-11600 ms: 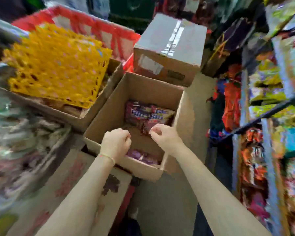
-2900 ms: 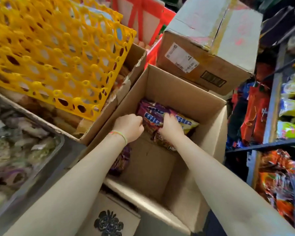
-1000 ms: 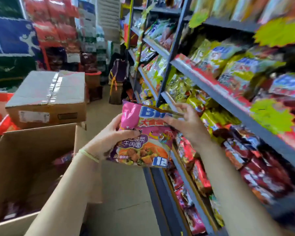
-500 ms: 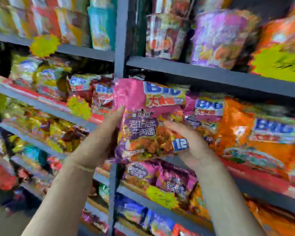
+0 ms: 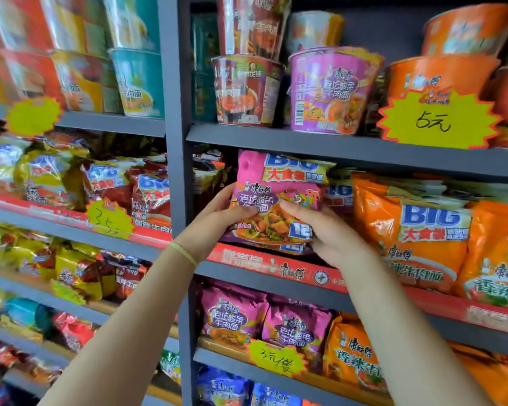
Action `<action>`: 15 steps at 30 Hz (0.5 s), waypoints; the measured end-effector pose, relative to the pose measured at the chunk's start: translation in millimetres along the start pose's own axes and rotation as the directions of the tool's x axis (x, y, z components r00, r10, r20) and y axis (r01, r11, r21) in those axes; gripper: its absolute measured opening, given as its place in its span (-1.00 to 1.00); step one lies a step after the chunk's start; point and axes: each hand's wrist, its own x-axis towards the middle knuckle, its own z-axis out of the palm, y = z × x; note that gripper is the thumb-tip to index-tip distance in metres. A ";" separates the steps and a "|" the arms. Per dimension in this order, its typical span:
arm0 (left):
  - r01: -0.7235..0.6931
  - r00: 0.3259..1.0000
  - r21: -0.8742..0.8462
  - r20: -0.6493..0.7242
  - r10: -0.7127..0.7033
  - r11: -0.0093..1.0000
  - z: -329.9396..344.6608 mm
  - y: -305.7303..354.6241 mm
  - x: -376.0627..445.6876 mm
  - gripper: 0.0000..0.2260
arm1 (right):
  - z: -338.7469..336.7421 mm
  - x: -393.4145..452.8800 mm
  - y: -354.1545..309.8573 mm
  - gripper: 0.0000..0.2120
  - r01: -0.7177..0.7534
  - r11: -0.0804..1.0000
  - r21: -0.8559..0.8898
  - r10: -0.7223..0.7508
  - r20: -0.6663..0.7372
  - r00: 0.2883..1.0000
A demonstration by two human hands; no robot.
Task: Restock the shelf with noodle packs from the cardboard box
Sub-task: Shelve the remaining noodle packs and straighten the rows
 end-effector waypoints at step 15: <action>-0.009 0.876 0.971 -0.107 0.471 0.238 -6.3 -62.0 22.0 -0.56 | 45.1 81.8 47.5 -0.24 0.030 0.915 -0.402 -0.176 -0.332 0.927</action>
